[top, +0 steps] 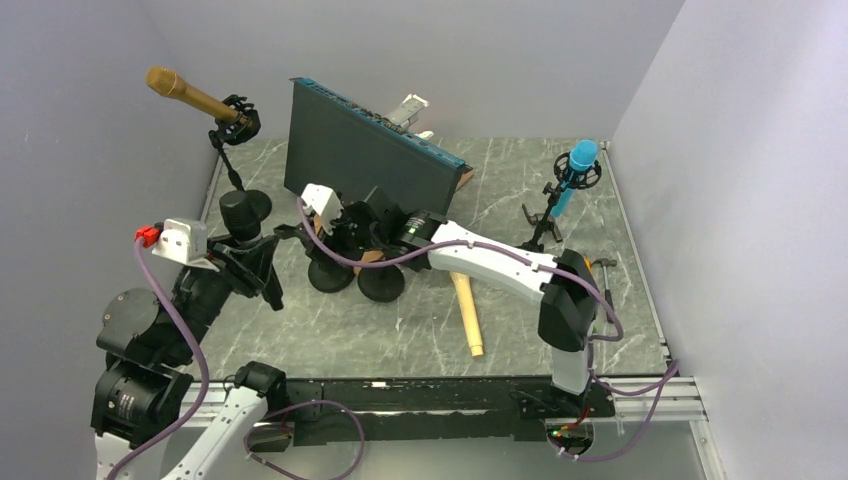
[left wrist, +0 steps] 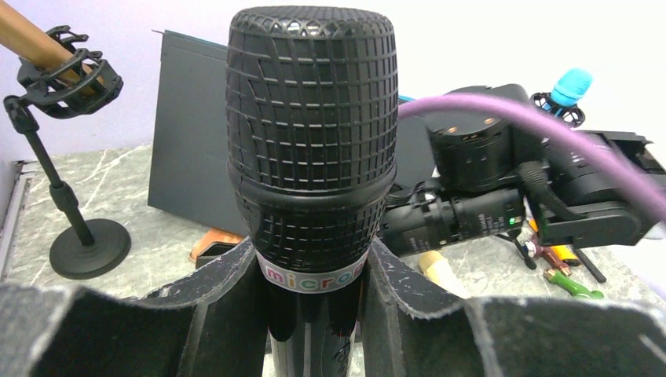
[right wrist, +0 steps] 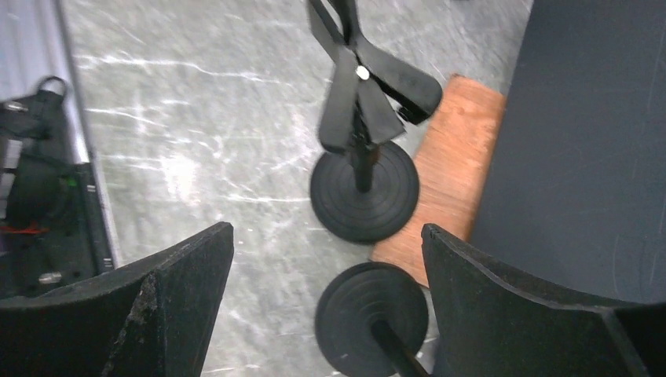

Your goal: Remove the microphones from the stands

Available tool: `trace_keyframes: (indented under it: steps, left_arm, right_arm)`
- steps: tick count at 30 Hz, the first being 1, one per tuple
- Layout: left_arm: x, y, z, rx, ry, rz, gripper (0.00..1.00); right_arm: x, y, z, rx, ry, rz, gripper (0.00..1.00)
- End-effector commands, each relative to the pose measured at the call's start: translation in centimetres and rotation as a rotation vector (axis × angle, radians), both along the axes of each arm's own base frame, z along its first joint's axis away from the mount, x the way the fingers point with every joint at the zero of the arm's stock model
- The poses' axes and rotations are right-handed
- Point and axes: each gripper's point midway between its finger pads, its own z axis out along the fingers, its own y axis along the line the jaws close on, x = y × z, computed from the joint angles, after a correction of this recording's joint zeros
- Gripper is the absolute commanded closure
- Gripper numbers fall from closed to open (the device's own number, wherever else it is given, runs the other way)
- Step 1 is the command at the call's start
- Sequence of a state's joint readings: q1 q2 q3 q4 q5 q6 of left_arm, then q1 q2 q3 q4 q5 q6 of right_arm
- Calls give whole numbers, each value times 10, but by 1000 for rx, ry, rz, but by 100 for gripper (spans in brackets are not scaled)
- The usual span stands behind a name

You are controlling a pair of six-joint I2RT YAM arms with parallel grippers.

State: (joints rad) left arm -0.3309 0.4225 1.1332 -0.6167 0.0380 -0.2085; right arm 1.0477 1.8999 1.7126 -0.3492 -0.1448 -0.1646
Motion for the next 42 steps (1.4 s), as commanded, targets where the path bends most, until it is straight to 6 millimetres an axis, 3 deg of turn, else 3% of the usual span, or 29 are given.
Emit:
trace_keyframes:
  steps: [1,7,12,17,21,24,29,32,35,37,39,40,41,42]
  left_arm:
    - [7,-10,6,-42,-6,-36,100]
    - [15,-22,-6,-110,36,-78,100]
    - [23,-50,-12,-164,123,-195,100]
    - [30,-88,-6,-289,153,-391,100]
    - [37,-123,-14,-429,205,-591,100]
    - [38,-137,-18,-469,233,-685,100]
    - [40,-137,-17,-468,232,-669,100]
    - [40,-143,-24,-507,265,-673,100]
    - [38,-155,-32,-518,306,-705,100]
    - [35,-163,-35,-510,323,-726,100]
    - [32,-169,-40,-494,336,-731,100]
    - [31,-171,-43,-485,346,-730,95]
    - [31,-172,-45,-475,356,-731,86]
    - [31,-171,-47,-461,356,-727,76]
  right_arm:
    - [-27,2,94,235,13,47,9]
    - [-58,-14,164,396,105,69,7]
    - [-76,-33,189,481,211,41,6]
    - [-103,-47,171,565,353,64,7]
    - [-111,-51,159,601,439,-1,7]
    - [-102,-59,152,639,468,-120,13]
    - [-83,-79,129,643,448,-301,19]
    - [-76,-81,117,637,445,-345,24]
    - [-78,-79,117,659,444,-330,38]
    - [-76,-84,116,662,423,-354,53]
    - [-73,-96,112,654,392,-399,76]
    - [-70,-105,109,653,374,-427,92]
    - [-69,-115,107,650,361,-453,100]
    - [-69,-125,101,640,345,-477,100]
